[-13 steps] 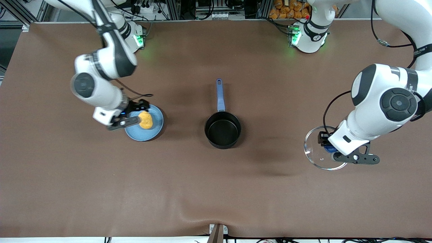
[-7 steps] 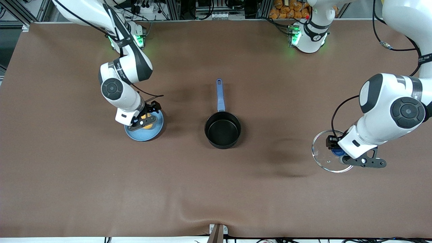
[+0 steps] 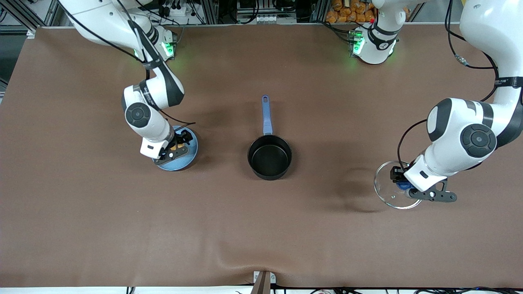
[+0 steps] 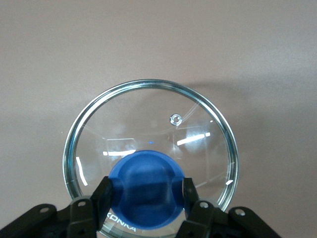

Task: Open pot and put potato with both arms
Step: 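Grasp the yellow potato on the plate with the right gripper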

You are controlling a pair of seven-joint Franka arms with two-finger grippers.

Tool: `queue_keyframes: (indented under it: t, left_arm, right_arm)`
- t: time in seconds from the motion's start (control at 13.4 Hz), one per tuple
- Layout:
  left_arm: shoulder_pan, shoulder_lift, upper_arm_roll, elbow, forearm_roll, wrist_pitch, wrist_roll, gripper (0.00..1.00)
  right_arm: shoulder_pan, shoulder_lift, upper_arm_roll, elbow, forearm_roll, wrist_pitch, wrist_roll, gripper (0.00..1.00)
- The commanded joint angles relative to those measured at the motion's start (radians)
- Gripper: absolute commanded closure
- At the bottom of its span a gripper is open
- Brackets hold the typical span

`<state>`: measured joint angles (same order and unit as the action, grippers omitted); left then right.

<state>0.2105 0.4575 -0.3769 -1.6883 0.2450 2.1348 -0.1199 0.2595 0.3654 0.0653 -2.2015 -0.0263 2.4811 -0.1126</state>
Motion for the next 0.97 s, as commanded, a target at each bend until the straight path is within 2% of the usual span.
queue_keyframes:
  t: [0.0,0.07,0.22,0.3,0.45,0.6,0.75,0.9]
  left_arm:
    - [0.004,0.003,-0.005,-0.022,0.003,0.048,0.011,1.0]
    - [0.006,0.007,-0.005,-0.033,0.011,0.072,0.011,1.0]
    - [0.007,0.018,-0.004,-0.06,0.048,0.12,0.009,1.0]
    - [0.007,0.023,-0.004,-0.071,0.059,0.151,0.005,1.0]
    - [0.007,0.052,0.001,-0.073,0.069,0.191,-0.001,1.0]
    - [0.007,0.082,0.003,-0.079,0.076,0.224,-0.007,1.0]
    - [0.007,0.101,0.003,-0.112,0.076,0.26,-0.009,1.0]
    - [0.01,0.095,0.003,-0.184,0.076,0.336,-0.026,1.0]
  right_arm:
    - [-0.025,-0.006,0.008,-0.053,-0.029,0.073,-0.055,0.0]
    - [-0.025,-0.005,0.008,-0.067,-0.033,0.103,-0.059,0.16]
    - [-0.026,-0.008,0.01,-0.061,-0.081,0.099,-0.166,0.94]
    - [-0.029,-0.016,0.01,-0.051,-0.081,0.079,-0.157,1.0]
    - [-0.029,-0.032,0.016,0.017,-0.073,-0.041,-0.13,1.0]
    - [0.004,-0.039,0.042,0.141,-0.043,-0.173,0.018,1.0]
    - [0.052,-0.023,0.057,0.303,0.043,-0.296,0.149,1.0]
    - [0.093,0.006,0.057,0.428,0.141,-0.315,0.179,1.0]
